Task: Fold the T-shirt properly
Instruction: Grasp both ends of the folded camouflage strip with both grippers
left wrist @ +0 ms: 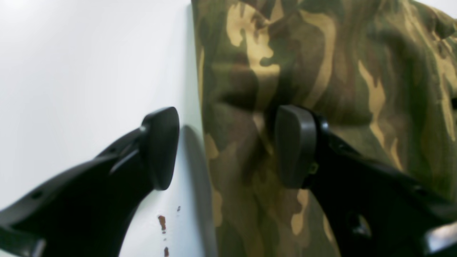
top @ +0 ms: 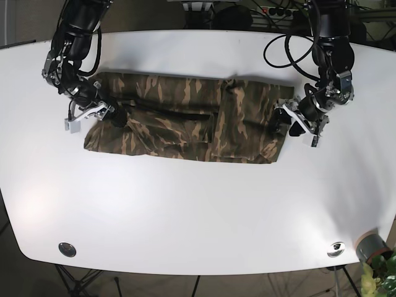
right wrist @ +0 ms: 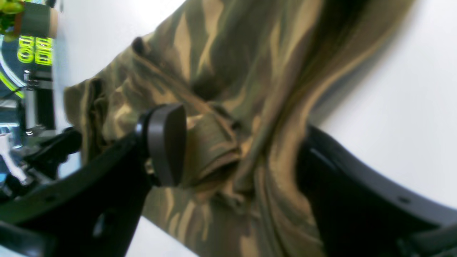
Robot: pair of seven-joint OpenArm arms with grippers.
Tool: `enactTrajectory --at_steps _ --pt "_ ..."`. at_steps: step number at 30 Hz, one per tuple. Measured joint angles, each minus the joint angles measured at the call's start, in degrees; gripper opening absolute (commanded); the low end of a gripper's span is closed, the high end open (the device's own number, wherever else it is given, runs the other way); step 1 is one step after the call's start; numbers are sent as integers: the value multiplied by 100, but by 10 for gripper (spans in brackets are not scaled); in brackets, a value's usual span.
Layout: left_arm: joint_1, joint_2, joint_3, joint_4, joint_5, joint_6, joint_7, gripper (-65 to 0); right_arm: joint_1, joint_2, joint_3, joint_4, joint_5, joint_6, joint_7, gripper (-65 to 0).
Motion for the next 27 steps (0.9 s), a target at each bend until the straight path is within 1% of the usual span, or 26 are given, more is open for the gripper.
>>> enactTrajectory --at_steps 3,5,6,7,8,9,10,11,12,14,16,20,24,27 --pt "4 0 0 0 0 0 0 -254 24 -26 -20 0 -9 0 -11 -285" --pt "7 0 0 0 0 0 0 -254 37 -24 -17 0 -11 0 -37 -333" --pt "7 0 0 0 0 -2 0 -254 35 -24 -17 0 -15 0 -37 -377" --pt "9 0 0 0 -2 0 -2 -254 33 -24 -17 0 -70 -4 -24 -438" --pt "9 0 0 -2 -2 0 -2 -254 22 -22 -17 0 -120 -11 -24 -476" --pt "9 0 0 -2 0 0 0 -254 22 -22 -24 -2 -166 -13 4 -528" --pt "9 0 0 -2 0 0 0 -254 17 -22 -42 -2 -262 -35 24 -596" --pt "15 2 0 -2 0 -2 -2 -254 13 -24 -59 0 -396 -46 48 -625" --pt "33 0 0 -2 -2 -2 -2 -254 13 -24 -61 0 -466 -35 70 -634" --pt "87 2 0 0 -33 0 -66 -254 24 -44 -61 17 -636 -26 92 -617" --pt "136 0 -2 0 -70 -4 -133 -254 26 -50 -68 111 -807 -22 105 -621" --pt "146 2 52 2 -92 -2 -155 -254 -44 -90 -90 802 -1445 -48 -35 -628" --pt "131 76 251 9 -109 2 -197 -254 -170 -269 -59 1685 -1744 -50 50 -628" --pt "133 81 404 28 -131 2 -234 -264 -284 -361 -122 2225 -1923 -26 -20 -628"
